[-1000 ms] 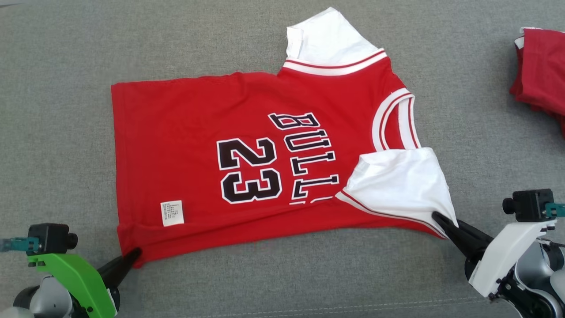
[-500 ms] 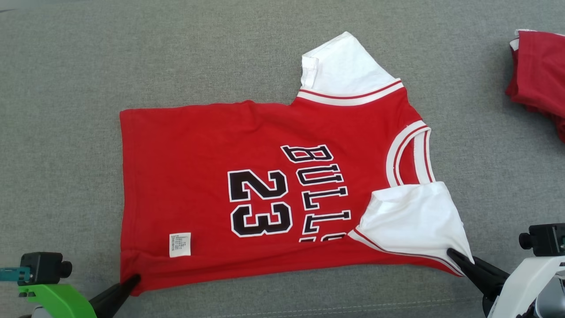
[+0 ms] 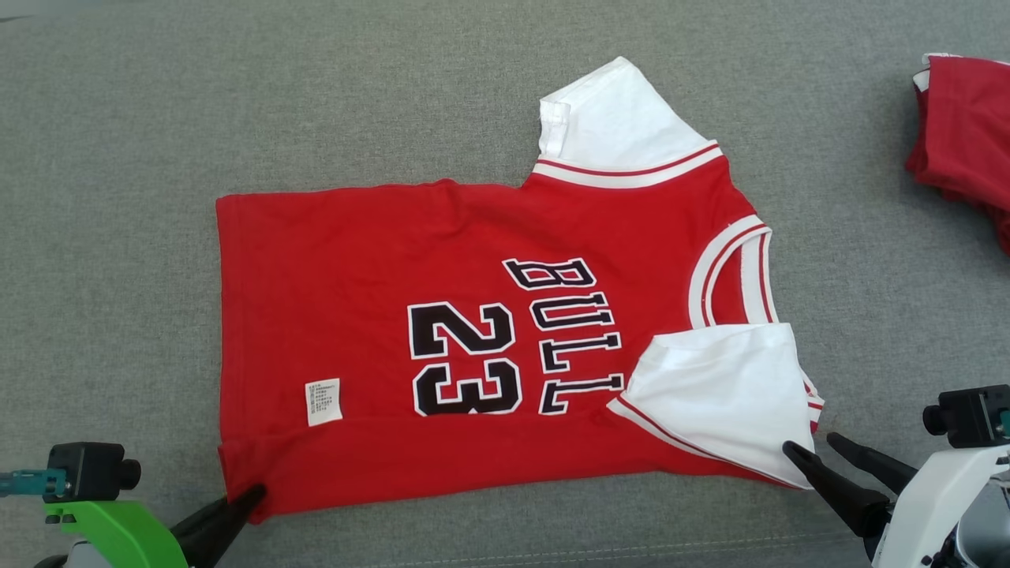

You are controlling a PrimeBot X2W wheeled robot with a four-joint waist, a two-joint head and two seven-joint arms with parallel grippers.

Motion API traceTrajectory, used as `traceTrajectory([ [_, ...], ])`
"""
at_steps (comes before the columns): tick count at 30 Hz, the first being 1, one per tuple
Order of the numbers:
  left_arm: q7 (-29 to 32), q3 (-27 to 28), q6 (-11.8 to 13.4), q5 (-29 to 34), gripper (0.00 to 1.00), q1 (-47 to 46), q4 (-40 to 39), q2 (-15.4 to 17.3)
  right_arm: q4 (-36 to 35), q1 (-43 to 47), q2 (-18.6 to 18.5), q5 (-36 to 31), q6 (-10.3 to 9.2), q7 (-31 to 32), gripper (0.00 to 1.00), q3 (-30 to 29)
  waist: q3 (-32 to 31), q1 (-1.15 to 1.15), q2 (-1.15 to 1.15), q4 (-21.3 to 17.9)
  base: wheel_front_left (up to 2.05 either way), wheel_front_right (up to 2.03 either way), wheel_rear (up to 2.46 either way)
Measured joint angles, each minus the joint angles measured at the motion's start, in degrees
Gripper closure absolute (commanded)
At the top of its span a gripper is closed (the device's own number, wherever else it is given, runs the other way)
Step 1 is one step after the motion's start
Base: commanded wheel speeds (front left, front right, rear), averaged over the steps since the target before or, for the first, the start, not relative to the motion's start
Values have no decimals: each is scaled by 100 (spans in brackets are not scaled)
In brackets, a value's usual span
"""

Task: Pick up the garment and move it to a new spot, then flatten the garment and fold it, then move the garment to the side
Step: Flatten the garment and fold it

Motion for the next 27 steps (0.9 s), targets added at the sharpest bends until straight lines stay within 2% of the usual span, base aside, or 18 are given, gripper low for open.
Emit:
traceTrajectory([
  [3,-5,29,59,79,0,0,-40,66,-23,0,-83,-63,-35,43,0,-15,-8,0,0,2,0,0,0],
  [8,-9,278,196,458,0,-19,-270,552,-253,-183,-446,-348,-104,73,0,-298,15,0,0,9,0,0,0],
  [11,-65,563,244,604,0,-340,-489,789,-497,-733,-726,-648,-103,65,0,-558,103,0,0,11,0,0,0],
  [13,-97,736,279,693,0,-701,-581,920,-626,-1230,-788,-728,-101,66,0,-690,186,0,0,18,0,0,0],
  [15,-40,803,216,719,0,-1032,-698,1076,-708,-1703,-798,-738,-85,174,0,-651,285,0,0,24,0,0,0],
  [19,145,864,80,614,0,-1722,-751,1125,-584,-2660,-920,-898,3,559,0,-427,538,0,0,33,0,0,0],
  [21,283,788,-86,606,0,-1979,-731,1240,-469,-3170,-823,-888,9,750,0,-286,679,0,0,34,0,0,0],
  [25,482,694,-230,557,0,-2412,-635,1296,-131,-4022,-526,-948,16,1045,0,49,976,0,0,25,0,0,0],
  [27,614,621,-288,556,0,-2515,-552,1360,25,-4378,-378,-1018,82,1166,0,247,1130,0,0,15,0,0,0],
])
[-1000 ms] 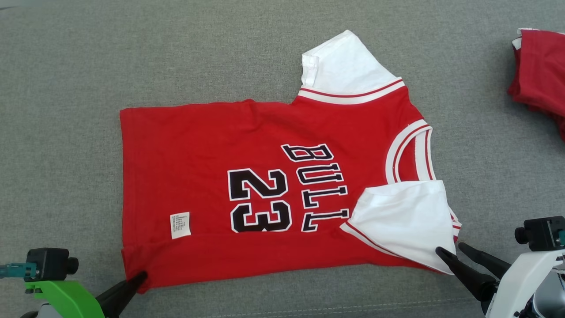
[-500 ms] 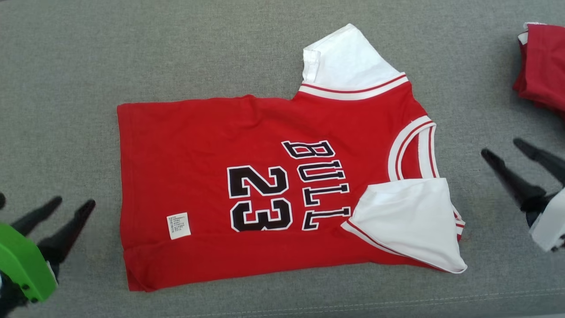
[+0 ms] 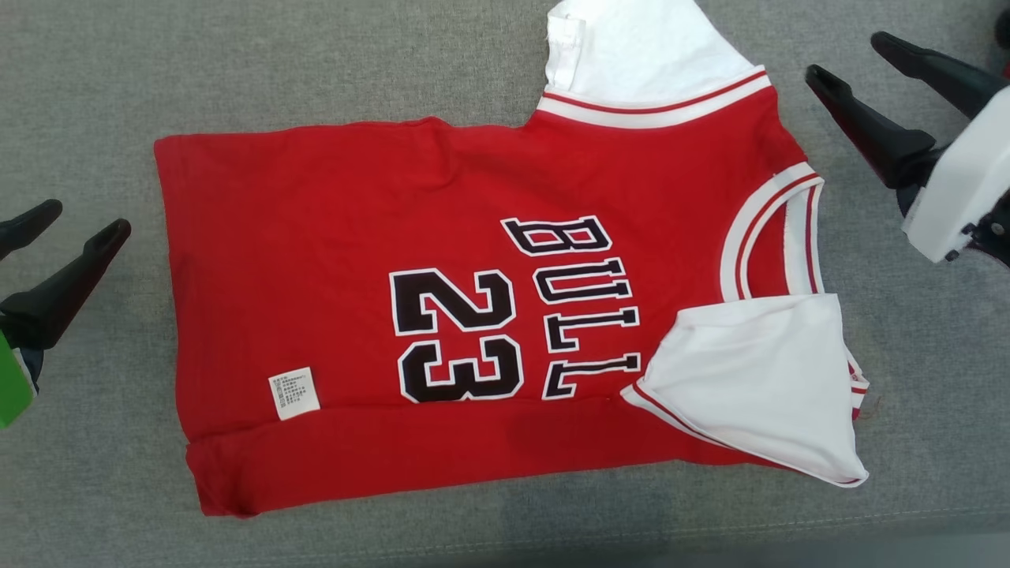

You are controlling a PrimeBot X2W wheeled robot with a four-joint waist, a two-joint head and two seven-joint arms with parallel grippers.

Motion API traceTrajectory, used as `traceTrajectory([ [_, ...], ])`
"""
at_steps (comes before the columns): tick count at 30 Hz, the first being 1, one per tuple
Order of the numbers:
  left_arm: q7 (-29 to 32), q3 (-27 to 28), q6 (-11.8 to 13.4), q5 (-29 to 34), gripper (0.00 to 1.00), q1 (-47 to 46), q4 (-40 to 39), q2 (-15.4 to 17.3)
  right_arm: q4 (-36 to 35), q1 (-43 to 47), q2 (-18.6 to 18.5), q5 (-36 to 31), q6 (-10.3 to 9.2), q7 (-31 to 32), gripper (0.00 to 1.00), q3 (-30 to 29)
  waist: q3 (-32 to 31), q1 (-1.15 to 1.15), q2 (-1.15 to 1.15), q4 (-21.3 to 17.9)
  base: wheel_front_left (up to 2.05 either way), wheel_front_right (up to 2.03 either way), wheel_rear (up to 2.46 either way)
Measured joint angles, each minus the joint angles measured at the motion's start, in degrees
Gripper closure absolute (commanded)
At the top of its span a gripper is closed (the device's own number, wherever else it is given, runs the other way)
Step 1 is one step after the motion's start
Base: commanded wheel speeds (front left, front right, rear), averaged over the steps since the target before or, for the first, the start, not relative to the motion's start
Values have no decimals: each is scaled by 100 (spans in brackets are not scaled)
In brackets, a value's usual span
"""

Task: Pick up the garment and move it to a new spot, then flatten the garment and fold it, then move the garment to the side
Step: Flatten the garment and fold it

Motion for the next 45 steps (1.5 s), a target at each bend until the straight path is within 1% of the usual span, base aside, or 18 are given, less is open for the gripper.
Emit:
traceTrajectory([
  [1,0,0,0,0,0,0,0,0,0,0,0,0,0,0,0,0,0,0,0,0,0,0,0],
  [3,45,-32,-34,-66,0,-69,69,-11,149,-286,159,-31,34,112,0,162,157,0,0,-11,0,0,0],
  [4,45,-26,-40,-201,0,-204,132,-51,275,-513,304,-78,46,166,0,271,314,0,0,-24,0,0,0],
  [10,43,140,-104,-372,0,-576,178,-59,590,-1217,655,-176,159,210,0,424,796,0,0,-79,0,0,0],
  [12,91,40,-145,-442,0,-594,249,-86,775,-1379,711,-280,193,199,0,428,946,0,0,-107,0,0,0],
  [15,104,-44,-186,-579,0,-598,387,-224,1065,-1507,742,-347,234,115,0,428,1137,0,0,-150,0,0,0],
  [24,91,-15,-245,-449,0,-870,722,-40,1660,-1840,972,-438,344,-103,0,505,1379,0,0,-276,0,0,0],
  [25,88,-15,-257,-459,1,-894,747,-47,1714,-1869,991,-453,379,-141,0,517,1383,0,0,-281,0,0,0],
  [26,88,-22,-264,-469,5,-917,761,-53,1769,-1907,1016,-465,388,-160,0,523,1385,0,0,-284,0,0,0],
  [30,87,-68,-269,-516,7,-980,798,-91,1973,-2013,1093,-482,436,-254,0,572,1382,0,0,-286,0,0,0],
  [31,87,-85,-269,-544,10,-1006,806,-111,2016,-2037,1101,-488,447,-257,0,590,1381,0,0,-285,0,0,0],
  [33,87,-102,-269,-612,20,-1058,827,-175,2106,-2081,1134,-517,486,-305,0,614,1378,0,0,-284,0,0,0],
  [34,87,-110,-270,-627,31,-1073,828,-205,2143,-2113,1152,-519,487,-316,0,628,1377,0,0,-284,0,0,0],
  [35,87,-129,-270,-636,51,-1094,834,-227,2186,-2152,1173,-519,488,-324,0,637,1376,0,0,-283,0,0,0],
  [36,88,-158,-270,-653,61,-1113,835,-234,2230,-2181,1192,-519,490,-332,0,643,1375,0,0,-281,0,0,0],
  [39,107,-299,-289,-683,100,-1160,825,-258,2366,-2258,1230,-524,538,-374,0,662,1370,0,0,-271,0,0,0],
  [42,114,-363,-290,-710,100,-1185,806,-311,2465,-2315,1240,-560,548,-399,0,694,1363,0,0,-250,0,0,0],
  [45,127,-487,-290,-711,100,-1273,801,-363,2541,-2393,1260,-635,605,-448,0,739,1350,0,0,-212,0,0,0],
])
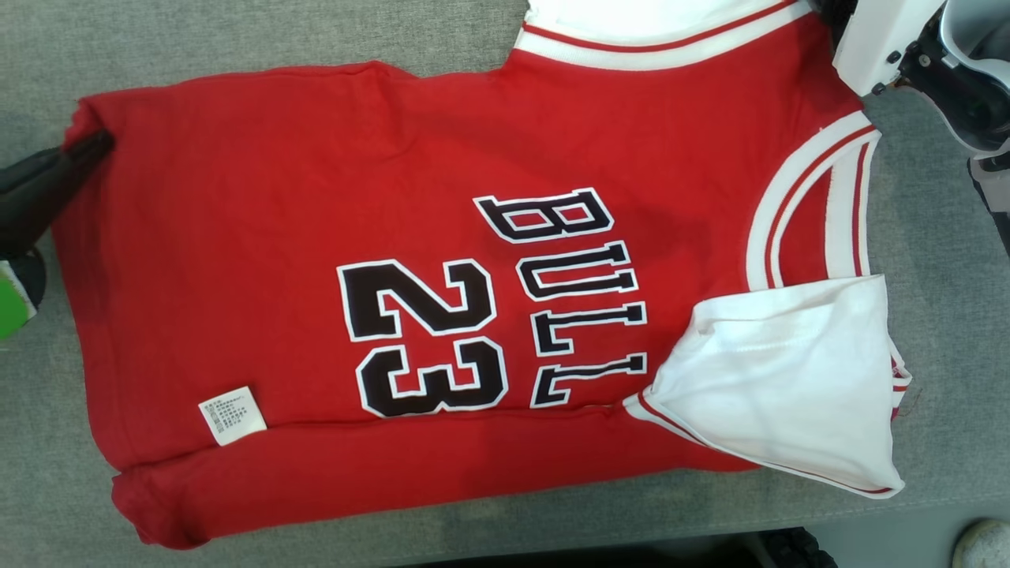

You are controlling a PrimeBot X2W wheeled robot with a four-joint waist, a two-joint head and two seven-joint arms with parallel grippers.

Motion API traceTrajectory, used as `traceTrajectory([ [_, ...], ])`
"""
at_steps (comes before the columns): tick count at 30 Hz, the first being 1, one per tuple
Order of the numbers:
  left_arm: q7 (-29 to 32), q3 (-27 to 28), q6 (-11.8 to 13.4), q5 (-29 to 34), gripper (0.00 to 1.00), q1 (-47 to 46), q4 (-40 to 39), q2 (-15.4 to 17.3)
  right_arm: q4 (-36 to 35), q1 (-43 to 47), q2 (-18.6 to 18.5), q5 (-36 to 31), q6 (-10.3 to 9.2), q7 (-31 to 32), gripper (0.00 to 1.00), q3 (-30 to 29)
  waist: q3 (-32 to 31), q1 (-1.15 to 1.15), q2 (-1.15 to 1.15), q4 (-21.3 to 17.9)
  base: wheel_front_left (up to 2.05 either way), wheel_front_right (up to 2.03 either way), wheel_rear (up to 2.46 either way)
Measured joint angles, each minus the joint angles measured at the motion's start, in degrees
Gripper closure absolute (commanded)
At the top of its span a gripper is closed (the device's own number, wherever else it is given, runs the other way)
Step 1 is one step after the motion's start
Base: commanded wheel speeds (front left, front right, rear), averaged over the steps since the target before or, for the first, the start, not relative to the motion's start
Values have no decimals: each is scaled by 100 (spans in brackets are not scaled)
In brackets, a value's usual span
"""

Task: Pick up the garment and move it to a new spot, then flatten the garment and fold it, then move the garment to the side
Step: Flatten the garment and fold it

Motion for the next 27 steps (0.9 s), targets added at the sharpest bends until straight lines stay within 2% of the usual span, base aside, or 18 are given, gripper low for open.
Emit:
traceTrajectory([
  [8,19,-276,-4,11,100,-78,-44,-58,158,-143,299,4,84,-57,0,246,-80,0,0,153,0,0,0],
  [17,10,-711,-4,55,100,-191,-164,-247,522,-345,164,-52,127,42,0,304,-184,0,0,372,0,0,0],
  [27,-60,-1170,-4,63,100,-430,-283,-464,850,-687,180,-99,127,299,0,367,-180,0,0,746,0,0,0],
])
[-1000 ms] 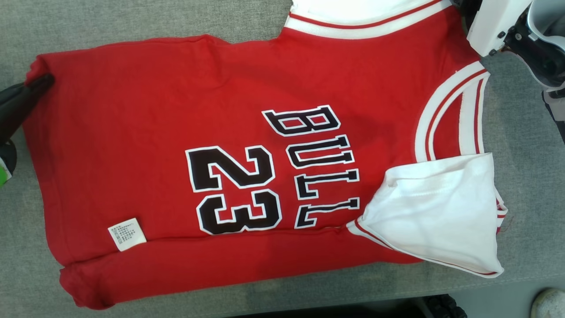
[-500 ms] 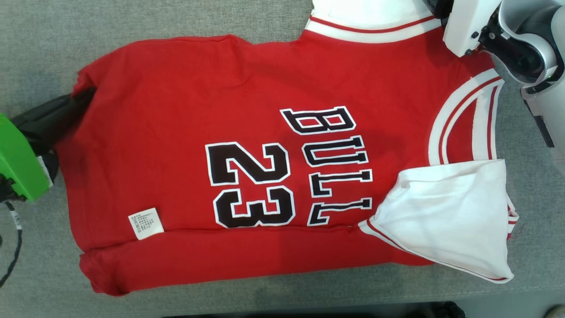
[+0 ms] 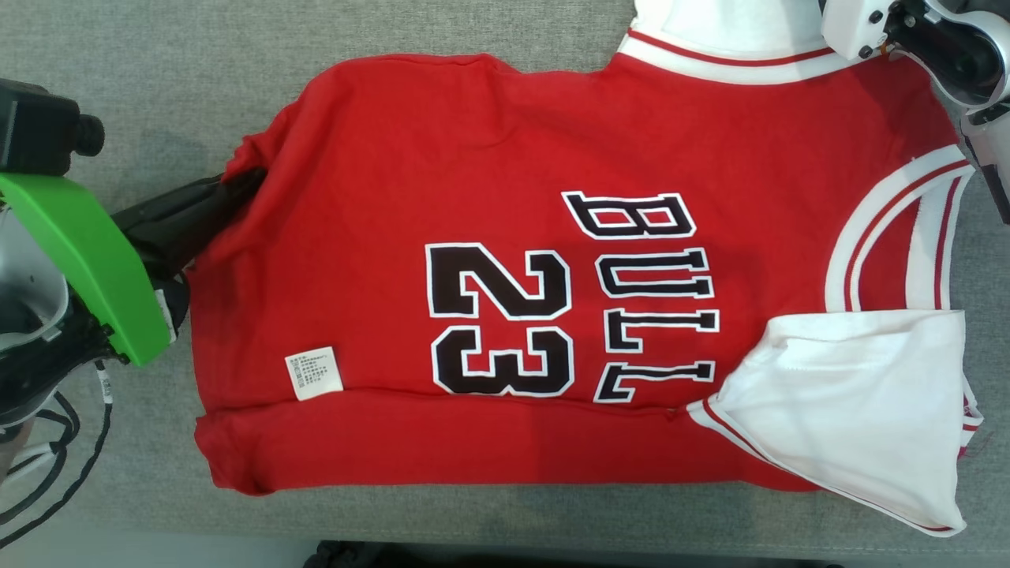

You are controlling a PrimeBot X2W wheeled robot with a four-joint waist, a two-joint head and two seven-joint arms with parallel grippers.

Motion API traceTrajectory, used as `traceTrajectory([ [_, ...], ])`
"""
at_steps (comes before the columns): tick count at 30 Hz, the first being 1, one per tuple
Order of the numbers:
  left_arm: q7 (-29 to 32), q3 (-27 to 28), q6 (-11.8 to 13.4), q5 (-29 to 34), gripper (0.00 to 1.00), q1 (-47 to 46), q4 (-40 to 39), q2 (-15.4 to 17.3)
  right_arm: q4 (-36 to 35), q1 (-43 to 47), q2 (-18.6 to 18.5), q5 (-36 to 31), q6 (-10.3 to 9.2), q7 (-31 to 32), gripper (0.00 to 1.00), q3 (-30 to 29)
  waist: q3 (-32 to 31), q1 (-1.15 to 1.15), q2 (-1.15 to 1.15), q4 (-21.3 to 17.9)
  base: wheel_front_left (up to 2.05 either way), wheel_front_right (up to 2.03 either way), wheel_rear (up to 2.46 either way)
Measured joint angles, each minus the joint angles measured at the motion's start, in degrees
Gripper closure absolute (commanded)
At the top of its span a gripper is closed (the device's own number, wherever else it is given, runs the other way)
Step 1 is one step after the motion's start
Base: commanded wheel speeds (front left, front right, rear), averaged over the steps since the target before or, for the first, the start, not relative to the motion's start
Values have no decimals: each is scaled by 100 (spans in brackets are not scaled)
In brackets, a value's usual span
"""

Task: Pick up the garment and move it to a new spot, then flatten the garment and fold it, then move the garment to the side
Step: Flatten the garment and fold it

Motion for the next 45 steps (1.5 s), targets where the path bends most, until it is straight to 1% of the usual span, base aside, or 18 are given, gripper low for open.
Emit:
traceTrajectory([
  [3,-43,-146,0,34,100,-94,3,-102,132,-3,0,13,1,0,0,-34,-17,0,0,102,0,0,0],
  [5,-49,-146,0,31,100,-96,-7,-88,158,-31,-11,16,0,66,0,-48,-34,0,0,159,0,0,0],
  [6,-51,-147,0,31,100,-99,-7,-67,179,-60,-9,18,0,85,21,-52,-35,0,0,184,0,0,0],
  [7,-86,-152,0,31,100,-103,4,-65,211,-84,-2,18,0,82,52,-51,-32,0,0,205,0,0,0],
  [8,-111,-156,0,31,100,-104,26,-66,242,-97,4,18,0,81,66,-48,-30,0,0,221,0,0,0],
  [9,-136,-165,0,31,100,-104,42,-65,267,-101,5,19,0,79,87,-49,-32,0,0,231,0,0,0],
  [10,-151,-176,0,31,100,-104,55,-58,285,-102,8,20,0,76,100,-49,-38,0,0,235,0,0,0],
  [19,-293,-89,0,31,100,-157,201,166,274,-173,125,114,13,43,100,-92,-3,0,0,137,0,0,0],
  [21,-417,-43,0,52,100,-237,249,204,244,-213,123,142,53,-93,100,-158,16,0,0,86,0,0,0],
  [23,-576,-38,-1,138,98,-311,394,213,209,-206,71,177,57,-298,100,-211,4,0,0,7,0,0,0],
  [26,-671,80,-1,137,96,-309,486,316,37,-205,53,264,65,-339,100,-237,-25,0,0,-81,0,0,0],
  [28,-747,120,-1,137,95,-309,565,382,-70,-205,63,336,107,-422,100,-236,-34,0,0,-148,0,0,0],
  [32,-1013,135,-1,169,94,-309,728,371,-265,-86,46,417,108,-584,100,-224,-65,0,0,-257,0,0,0],
  [35,-1096,132,-2,172,88,-303,813,401,-400,51,15,426,109,-627,100,-172,-118,0,0,-315,0,0,0],
  [36,-1134,122,-2,172,88,-300,831,401,-444,72,3,426,109,-673,100,-164,-138,0,0,-332,0,0,0],
  [41,-1237,67,-2,164,89,-258,910,435,-682,189,-24,480,124,-769,100,-119,-244,0,0,-419,0,0,0],
  [45,-1340,19,-2,164,93,-226,942,442,-890,267,-56,535,133,-882,100,-114,-326,0,0,-466,0,0,0],
])
